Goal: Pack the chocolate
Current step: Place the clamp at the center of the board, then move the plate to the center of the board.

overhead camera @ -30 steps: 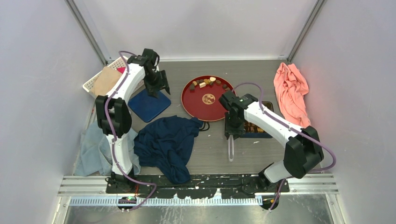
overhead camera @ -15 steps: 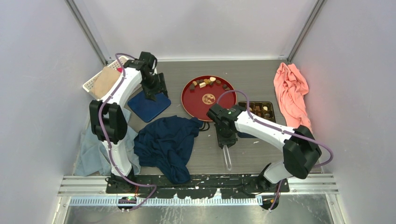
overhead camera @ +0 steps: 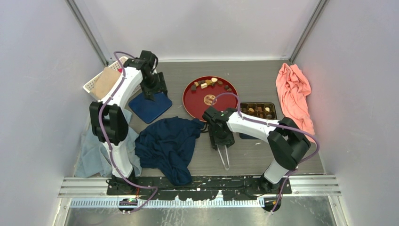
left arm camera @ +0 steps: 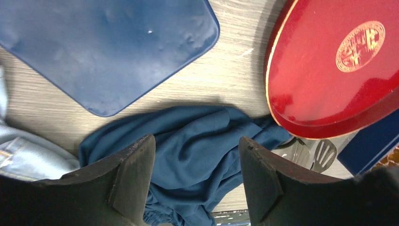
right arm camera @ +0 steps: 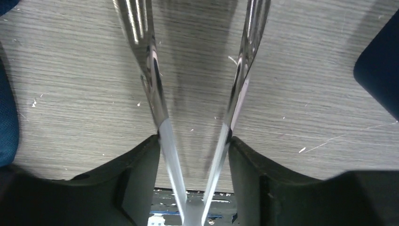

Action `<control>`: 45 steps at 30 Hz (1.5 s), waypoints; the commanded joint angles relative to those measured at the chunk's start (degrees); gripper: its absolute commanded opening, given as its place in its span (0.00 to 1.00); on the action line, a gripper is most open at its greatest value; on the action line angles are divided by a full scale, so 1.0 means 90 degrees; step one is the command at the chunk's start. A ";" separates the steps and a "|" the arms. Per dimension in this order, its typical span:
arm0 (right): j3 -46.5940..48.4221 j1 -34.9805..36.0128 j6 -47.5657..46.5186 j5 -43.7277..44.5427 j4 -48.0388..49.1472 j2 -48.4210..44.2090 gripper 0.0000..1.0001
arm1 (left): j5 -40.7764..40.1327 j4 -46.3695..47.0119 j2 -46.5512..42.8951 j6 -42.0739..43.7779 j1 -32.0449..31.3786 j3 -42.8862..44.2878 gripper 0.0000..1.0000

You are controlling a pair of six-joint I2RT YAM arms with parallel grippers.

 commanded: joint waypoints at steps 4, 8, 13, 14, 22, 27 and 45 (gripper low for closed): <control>0.0176 0.0021 -0.0150 0.0369 0.0183 -0.0211 0.70 | -0.1027 -0.0789 0.0332 -0.0126 0.0065 0.0889 0.68; 0.0352 0.0007 -0.0245 0.0578 -0.0071 -0.0346 0.71 | -0.1117 -0.0829 0.0387 -0.0188 0.0296 0.0918 0.68; 0.1173 -0.0257 -0.0486 0.0743 -0.0269 -0.0375 0.72 | -0.1225 -0.0809 0.0388 -0.0439 0.0807 0.0758 0.68; 0.1423 -0.0358 -0.0553 0.0740 -0.0270 -0.0311 0.72 | -0.1256 -0.0780 0.0361 -0.0498 0.0881 0.0660 0.68; 0.4101 -0.1017 -0.0940 0.0295 -0.0219 0.1242 0.72 | -0.2229 0.0207 -0.0434 -0.0771 0.0988 -0.1008 0.69; 0.5785 -0.1216 -0.0858 -0.0004 -0.0469 0.2363 0.72 | -0.1273 0.0188 -0.0377 -0.1071 0.1330 -0.1433 0.69; 0.6028 -0.0735 -0.1528 -0.1385 -0.0208 0.3637 0.39 | -0.0819 0.1329 -0.0519 -0.1234 0.1380 -0.2502 0.66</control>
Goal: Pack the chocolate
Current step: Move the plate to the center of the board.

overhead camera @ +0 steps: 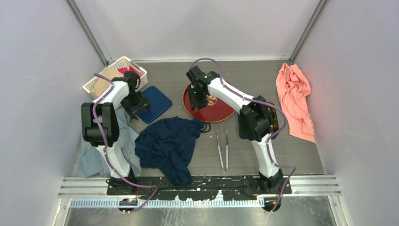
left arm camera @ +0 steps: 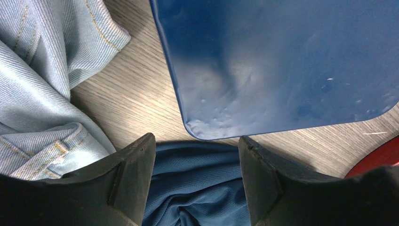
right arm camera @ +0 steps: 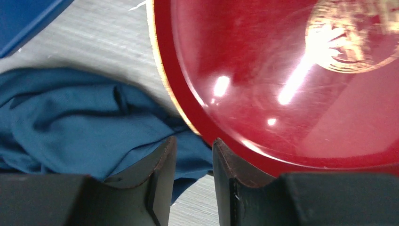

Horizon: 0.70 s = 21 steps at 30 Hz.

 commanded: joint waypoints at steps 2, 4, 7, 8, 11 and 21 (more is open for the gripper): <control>0.0711 0.0340 -0.0474 -0.0578 0.0109 0.0464 0.38 | 0.0133 0.0504 -0.0093 -0.0165 0.0045 -0.0087 0.65; 0.1130 0.0410 -0.0499 -0.0634 0.0074 0.0782 0.38 | 0.0227 0.0542 -0.0025 -0.0150 0.0045 -0.0088 0.64; 0.1816 0.0454 -0.0390 -0.0859 -0.0068 0.1364 0.38 | 0.0220 0.0452 0.0079 -0.0086 0.0266 -0.0009 0.64; 0.2074 0.0488 -0.0366 -0.0920 -0.0146 0.1561 0.38 | 0.0235 0.0418 0.0070 -0.0063 0.0291 -0.0008 0.64; 0.2288 0.0565 -0.0223 -0.0858 -0.0160 0.1811 0.38 | 0.0199 0.0419 -0.0032 -0.0011 0.0316 -0.0072 0.64; 0.2503 0.0107 0.0432 0.0905 -0.0235 0.2161 0.38 | 0.0124 0.0585 -0.0040 0.0029 0.0499 -0.0086 0.65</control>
